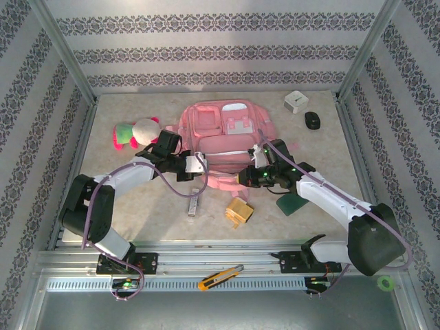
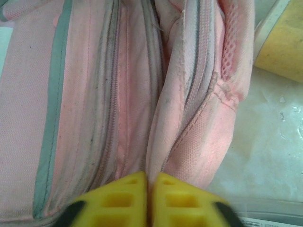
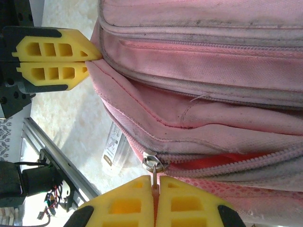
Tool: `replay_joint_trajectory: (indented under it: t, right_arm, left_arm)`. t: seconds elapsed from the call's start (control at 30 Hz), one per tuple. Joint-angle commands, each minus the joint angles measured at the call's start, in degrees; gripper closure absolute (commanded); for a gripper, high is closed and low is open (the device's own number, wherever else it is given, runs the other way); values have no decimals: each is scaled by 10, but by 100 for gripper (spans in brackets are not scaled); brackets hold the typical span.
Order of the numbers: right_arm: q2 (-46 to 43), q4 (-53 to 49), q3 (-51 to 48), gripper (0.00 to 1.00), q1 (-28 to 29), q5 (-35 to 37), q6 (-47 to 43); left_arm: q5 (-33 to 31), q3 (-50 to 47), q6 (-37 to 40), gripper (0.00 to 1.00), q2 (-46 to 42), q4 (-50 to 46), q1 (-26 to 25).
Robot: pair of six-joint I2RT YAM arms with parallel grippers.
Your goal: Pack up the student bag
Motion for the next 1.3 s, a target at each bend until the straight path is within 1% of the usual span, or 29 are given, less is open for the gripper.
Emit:
replay_joint_trajectory:
  t: [0.0, 0.07, 0.13, 0.2, 0.33, 0.4, 0.43, 0.5, 0.53, 0.57, 0.6, 0.67, 0.77, 0.83, 0.93, 1.03, 1.07, 1.1, 1.17, 1.2, 1.27]
  right_arm:
    - [1, 5, 15, 100, 15, -26, 2]
    - [1, 5, 16, 100, 15, -27, 3]
    - [0, 6, 17, 100, 16, -28, 3]
    - [-2, 6, 19, 100, 17, -28, 2]
    - [-5, 5, 19, 100, 18, -28, 3]
    - [-5, 6, 19, 100, 18, -29, 2]
    - [-5, 5, 19, 100, 18, -31, 0]
    - [-6, 3, 19, 100, 16, -35, -5]
    - [-7, 0, 18, 100, 12, -38, -8]
    - [-10, -4, 15, 100, 4, -42, -12]
    - [-14, -7, 12, 100, -4, -44, -16]
    - [-28, -16, -2, 100, -37, -50, -24]
    - [-47, -21, -26, 100, -90, -59, -37]
    - [-50, -21, -38, 100, -111, -64, -48]
    - [-39, -2, -46, 100, -110, -80, -45]
    - [-29, 32, -50, 100, -81, -84, -29]
    - [-25, 42, -48, 100, -71, -83, -23]
    - [-22, 48, -47, 100, -62, -81, -19]
    - [-14, 61, -43, 100, -46, -79, -11]
    - [-12, 66, -42, 100, -41, -79, -8]
    - [-7, 68, -38, 100, -31, -77, -7]
  left_arm:
    - [35, -18, -54, 45, -61, 25, -57]
    - [19, -10, -74, 41, -52, 40, -92]
    - [17, 0, -97, 41, -38, 65, -109]
    - [16, 9, -113, 40, -18, 89, -120]
    - [-24, 37, -124, 42, 29, 99, -131]
    - [-33, 43, -128, 49, 46, 106, -129]
    - [-34, 45, -125, 54, 52, 103, -126]
    - [-37, 52, -120, 72, 61, 88, -119]
    - [-35, 52, -117, 84, 61, 81, -114]
    - [-33, 51, -112, 91, 58, 75, -107]
    - [-32, 47, -106, 95, 53, 69, -100]
    - [-30, 41, -88, 98, 38, 47, -80]
    - [-20, 36, -50, 98, 12, -12, -41]
    - [-6, 31, -33, 98, -2, -44, -13]
    - [1, 29, -10, 97, -19, -95, 14]
    - [1, 19, 10, 95, -29, -115, 18]
    - [6, 16, 5, 92, -32, -108, 18]
    - [15, 14, -3, 87, -32, -99, 17]
    - [43, 15, -35, 75, -33, -77, 13]
    - [51, 19, -57, 67, -33, -65, 7]
    - [49, 27, -97, 55, -33, -40, -14]
